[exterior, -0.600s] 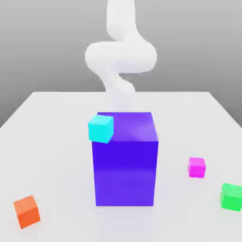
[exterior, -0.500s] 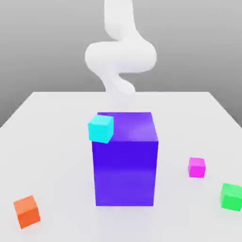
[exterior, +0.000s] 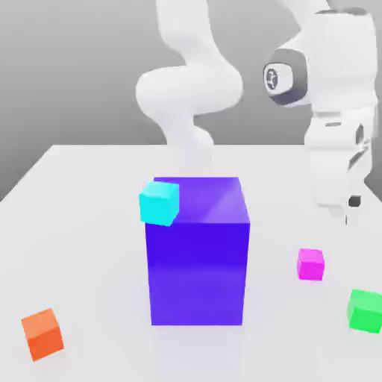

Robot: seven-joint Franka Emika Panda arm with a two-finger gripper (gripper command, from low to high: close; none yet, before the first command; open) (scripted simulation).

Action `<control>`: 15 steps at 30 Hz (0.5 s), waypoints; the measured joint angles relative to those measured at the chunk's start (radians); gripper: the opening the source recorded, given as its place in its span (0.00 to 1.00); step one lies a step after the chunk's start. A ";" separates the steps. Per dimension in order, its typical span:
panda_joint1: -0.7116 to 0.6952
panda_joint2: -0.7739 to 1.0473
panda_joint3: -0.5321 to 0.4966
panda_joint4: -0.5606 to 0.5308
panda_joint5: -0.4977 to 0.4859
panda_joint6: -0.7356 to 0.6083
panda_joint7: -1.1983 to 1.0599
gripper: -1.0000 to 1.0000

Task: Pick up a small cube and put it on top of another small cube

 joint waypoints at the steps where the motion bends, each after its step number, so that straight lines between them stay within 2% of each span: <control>1: 0.017 0.031 0.015 -0.023 -0.007 0.023 -0.019 0.50; 4: 0.078 0.123 0.059 -0.093 -0.060 0.092 -0.053 0.50; 6: 0.087 0.193 0.049 -0.103 -0.124 0.146 -0.029 0.50; 9: 0.131 0.301 -0.024 -0.088 -0.229 0.231 0.041 0.50; 12: 0.212 0.409 -0.116 -0.068 -0.274 0.319 0.077 0.50; 13: 0.230 0.433 -0.133 -0.063 -0.278 0.339 0.081 0.00; 15: 0.230 0.433 -0.133 -0.063 -0.278 0.339 0.081 0.00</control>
